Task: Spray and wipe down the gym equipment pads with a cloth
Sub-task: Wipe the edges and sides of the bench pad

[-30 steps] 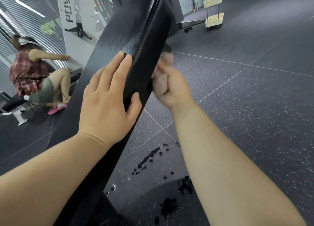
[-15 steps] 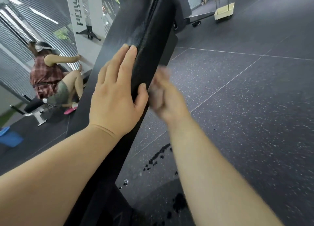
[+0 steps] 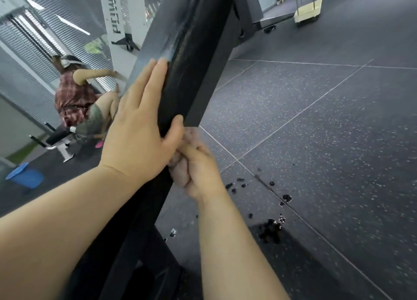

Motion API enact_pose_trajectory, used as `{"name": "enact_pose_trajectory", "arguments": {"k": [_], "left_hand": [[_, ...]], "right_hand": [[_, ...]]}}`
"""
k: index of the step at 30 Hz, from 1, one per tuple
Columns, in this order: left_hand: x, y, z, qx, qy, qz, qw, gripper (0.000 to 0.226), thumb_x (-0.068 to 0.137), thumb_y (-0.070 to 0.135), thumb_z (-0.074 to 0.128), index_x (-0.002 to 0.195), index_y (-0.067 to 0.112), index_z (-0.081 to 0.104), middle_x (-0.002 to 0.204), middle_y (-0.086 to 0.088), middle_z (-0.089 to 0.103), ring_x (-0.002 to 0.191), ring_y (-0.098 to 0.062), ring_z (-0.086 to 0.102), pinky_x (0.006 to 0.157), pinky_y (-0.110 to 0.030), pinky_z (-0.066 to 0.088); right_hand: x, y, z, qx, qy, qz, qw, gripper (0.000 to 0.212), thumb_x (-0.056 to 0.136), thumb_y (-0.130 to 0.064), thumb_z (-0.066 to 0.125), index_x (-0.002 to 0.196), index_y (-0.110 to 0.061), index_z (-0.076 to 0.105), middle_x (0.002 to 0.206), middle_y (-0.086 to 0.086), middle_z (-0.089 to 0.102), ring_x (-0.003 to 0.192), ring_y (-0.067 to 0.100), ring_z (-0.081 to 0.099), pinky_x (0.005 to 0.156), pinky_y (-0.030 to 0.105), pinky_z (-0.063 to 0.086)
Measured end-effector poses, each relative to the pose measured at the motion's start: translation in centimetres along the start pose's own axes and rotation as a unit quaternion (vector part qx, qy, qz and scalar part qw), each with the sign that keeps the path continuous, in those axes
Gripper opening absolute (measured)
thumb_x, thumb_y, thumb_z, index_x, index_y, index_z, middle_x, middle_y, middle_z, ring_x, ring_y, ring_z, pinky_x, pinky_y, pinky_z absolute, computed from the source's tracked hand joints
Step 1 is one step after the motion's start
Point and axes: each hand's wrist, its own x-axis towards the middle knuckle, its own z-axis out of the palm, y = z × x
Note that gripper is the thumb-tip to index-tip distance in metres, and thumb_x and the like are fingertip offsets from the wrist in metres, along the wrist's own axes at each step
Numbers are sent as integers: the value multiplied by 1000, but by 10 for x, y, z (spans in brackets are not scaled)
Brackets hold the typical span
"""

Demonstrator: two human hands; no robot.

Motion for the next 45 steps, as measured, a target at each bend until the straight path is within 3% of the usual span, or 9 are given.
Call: {"name": "enact_pose_trajectory", "arguments": {"k": [8, 14, 17, 22, 26, 29, 35, 42, 45], "left_hand": [[-70, -33, -10, 25, -77, -56, 995, 84, 91, 31, 60, 156, 29, 6, 161, 12, 12, 146, -7, 9, 112, -18, 6], [-75, -31, 8, 36, -21, -54, 998, 85, 88, 21, 63, 156, 11, 12, 162, -8, 19, 144, -13, 14, 112, -22, 11], [-76, -45, 2, 28, -47, -20, 998, 81, 93, 26, 54, 157, 14, 7, 162, 2, 14, 142, 8, 2, 111, -4, 2], [-103, -71, 5, 23, -53, 5, 998, 79, 92, 37, 45, 156, 10, 9, 162, -4, 15, 146, 1, 6, 116, -10, 7], [-108, -76, 14, 11, -8, 7, 1000, 74, 91, 34, 46, 154, 8, 17, 160, -6, 21, 146, -5, 13, 117, -12, 10], [-109, -78, 16, 4, 7, 5, 1000, 71, 92, 33, 47, 153, 8, 20, 160, -10, 25, 147, -14, 20, 118, -16, 15], [-111, -77, 16, -3, 8, -4, 1000, 74, 90, 30, 49, 153, 5, 19, 160, -10, 25, 147, -19, 21, 119, -33, 23], [-130, -78, 3, -22, -50, -23, 998, 74, 94, 28, 48, 156, 10, 12, 163, -5, 14, 149, -10, 9, 123, -42, 14], [-184, -92, -3, 8, -85, -69, 994, 75, 94, 36, 43, 157, 12, 9, 164, -5, 12, 147, -6, 5, 123, -44, 11]], "right_hand": [[38, -85, 28, -5, 38, -119, 992, 14, 94, -4, 59, 101, -13, 67, 98, 10, 71, 90, 19, 69, 96, 36, 53], [-6, 3, 0, -26, 25, -5, 999, 24, 98, -15, 56, 121, -15, 63, 104, 5, 73, 88, 13, 69, 75, 24, 57], [-42, 69, -19, -17, 4, 51, 999, 23, 98, -9, 54, 96, -26, 70, 82, -4, 68, 69, 6, 64, 61, 19, 50], [-43, 84, -27, -1, 31, 77, 997, 15, 93, -1, 57, 92, -12, 67, 86, 3, 69, 76, 11, 67, 74, 26, 55], [-7, 14, -9, -28, 30, -28, 999, 9, 88, -10, 62, 94, -14, 68, 96, 7, 70, 91, 18, 68, 89, 32, 56], [14, -14, -1, -8, 25, -65, 998, 32, 78, -17, 70, 109, -13, 68, 116, 14, 68, 114, 28, 63, 107, 47, 45], [-45, 94, -26, -32, 38, 19, 999, 13, 92, -18, 58, 95, -25, 69, 90, -3, 71, 79, 8, 68, 69, 22, 53], [-67, 113, -30, -51, 22, 54, 997, 10, 92, -5, 58, 93, -12, 66, 91, 6, 70, 85, 15, 67, 85, 30, 54], [-56, 89, -21, -66, 44, 51, 996, 9, 93, -8, 59, 91, -14, 65, 82, 0, 71, 78, 9, 68, 75, 24, 56]]}}
